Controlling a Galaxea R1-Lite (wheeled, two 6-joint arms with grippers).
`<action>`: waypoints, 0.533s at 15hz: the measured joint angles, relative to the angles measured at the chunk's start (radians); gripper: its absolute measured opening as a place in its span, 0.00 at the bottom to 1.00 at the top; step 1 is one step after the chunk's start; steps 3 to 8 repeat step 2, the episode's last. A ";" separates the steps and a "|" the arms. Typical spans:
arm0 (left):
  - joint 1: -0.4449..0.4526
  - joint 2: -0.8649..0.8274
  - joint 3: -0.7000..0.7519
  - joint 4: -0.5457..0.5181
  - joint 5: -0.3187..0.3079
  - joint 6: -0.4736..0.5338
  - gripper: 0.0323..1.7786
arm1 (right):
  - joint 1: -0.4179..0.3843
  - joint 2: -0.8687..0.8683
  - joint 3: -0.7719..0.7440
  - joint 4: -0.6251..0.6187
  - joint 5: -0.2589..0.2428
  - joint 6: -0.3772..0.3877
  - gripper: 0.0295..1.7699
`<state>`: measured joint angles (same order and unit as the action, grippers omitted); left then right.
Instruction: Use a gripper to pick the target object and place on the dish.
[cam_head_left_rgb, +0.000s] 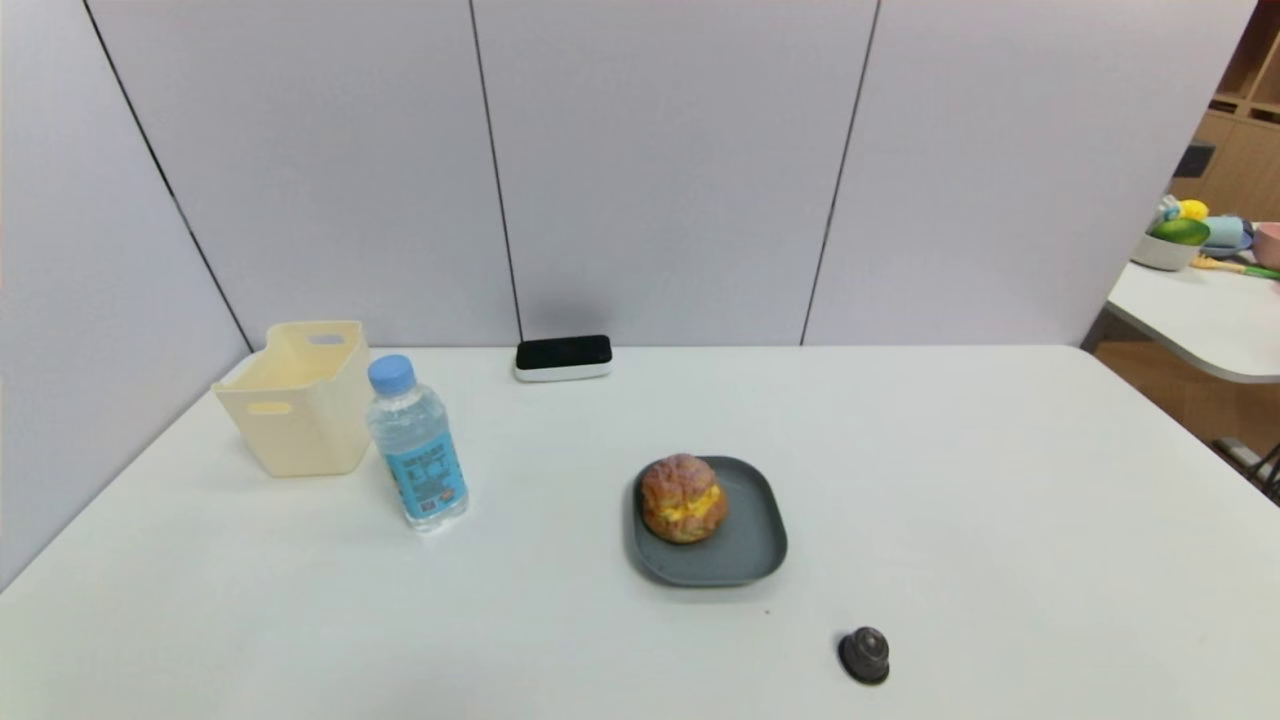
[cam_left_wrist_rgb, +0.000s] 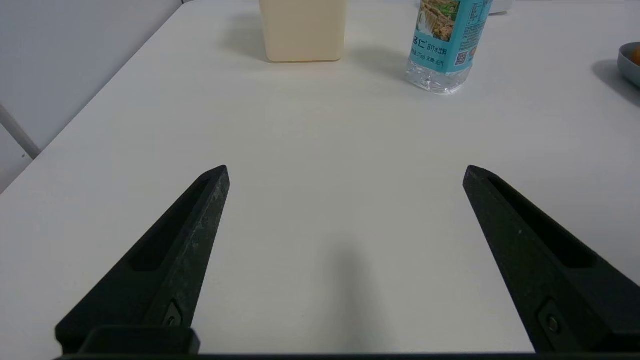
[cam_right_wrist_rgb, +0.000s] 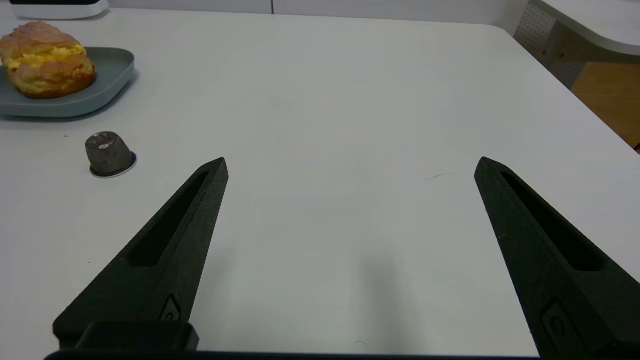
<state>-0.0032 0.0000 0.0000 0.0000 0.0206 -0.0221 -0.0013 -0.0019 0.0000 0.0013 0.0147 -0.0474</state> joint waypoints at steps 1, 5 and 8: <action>0.000 0.000 0.000 0.000 0.000 0.000 0.95 | 0.000 0.000 0.000 0.000 0.000 0.000 0.96; 0.000 0.000 0.000 0.000 0.000 0.000 0.95 | 0.000 0.000 0.000 0.000 0.000 0.000 0.96; 0.000 0.000 0.000 0.000 0.000 0.000 0.95 | 0.000 0.000 0.000 0.000 0.000 0.000 0.96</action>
